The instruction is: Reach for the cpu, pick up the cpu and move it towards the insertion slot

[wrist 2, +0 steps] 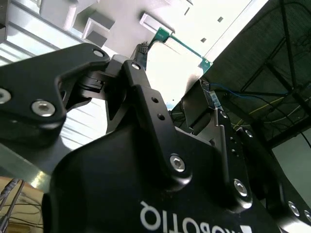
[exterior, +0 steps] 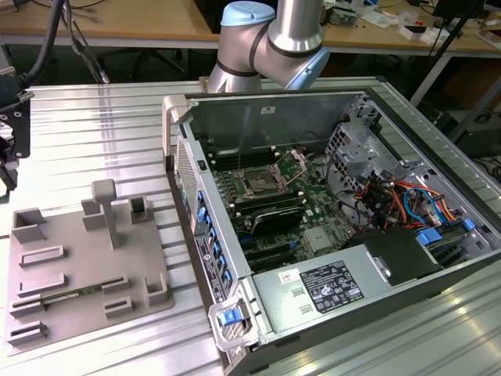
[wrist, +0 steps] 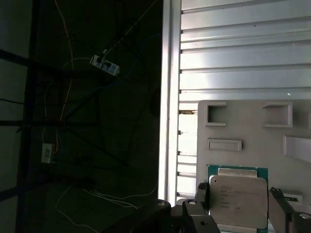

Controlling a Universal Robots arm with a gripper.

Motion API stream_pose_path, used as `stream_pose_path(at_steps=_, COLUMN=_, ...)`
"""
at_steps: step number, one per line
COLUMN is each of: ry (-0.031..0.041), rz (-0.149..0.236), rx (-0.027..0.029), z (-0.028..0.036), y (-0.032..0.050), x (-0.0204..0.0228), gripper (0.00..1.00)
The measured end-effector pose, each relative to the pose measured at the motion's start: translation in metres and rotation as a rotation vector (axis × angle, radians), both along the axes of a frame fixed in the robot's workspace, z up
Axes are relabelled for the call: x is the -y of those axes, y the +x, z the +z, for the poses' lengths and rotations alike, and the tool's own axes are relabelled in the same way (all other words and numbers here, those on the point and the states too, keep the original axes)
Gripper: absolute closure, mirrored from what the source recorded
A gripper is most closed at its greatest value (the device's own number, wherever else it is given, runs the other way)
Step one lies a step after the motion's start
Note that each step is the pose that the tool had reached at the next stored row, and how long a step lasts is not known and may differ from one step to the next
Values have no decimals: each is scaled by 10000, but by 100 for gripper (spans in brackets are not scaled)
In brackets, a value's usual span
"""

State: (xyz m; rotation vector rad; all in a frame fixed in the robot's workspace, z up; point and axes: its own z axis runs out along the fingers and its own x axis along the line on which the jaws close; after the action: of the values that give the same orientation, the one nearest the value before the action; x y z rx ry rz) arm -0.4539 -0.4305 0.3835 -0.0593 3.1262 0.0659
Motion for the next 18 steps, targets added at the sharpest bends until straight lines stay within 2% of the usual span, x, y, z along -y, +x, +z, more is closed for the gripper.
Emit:
stream_pose_path(at_steps=8, ry=-32, rz=0, rx=-1, z=-1, y=36, x=0, gripper=45)
stream_pose_path(at_steps=18, ry=-76, rz=-5, rx=0, z=-1, y=224, x=0, gripper=45)
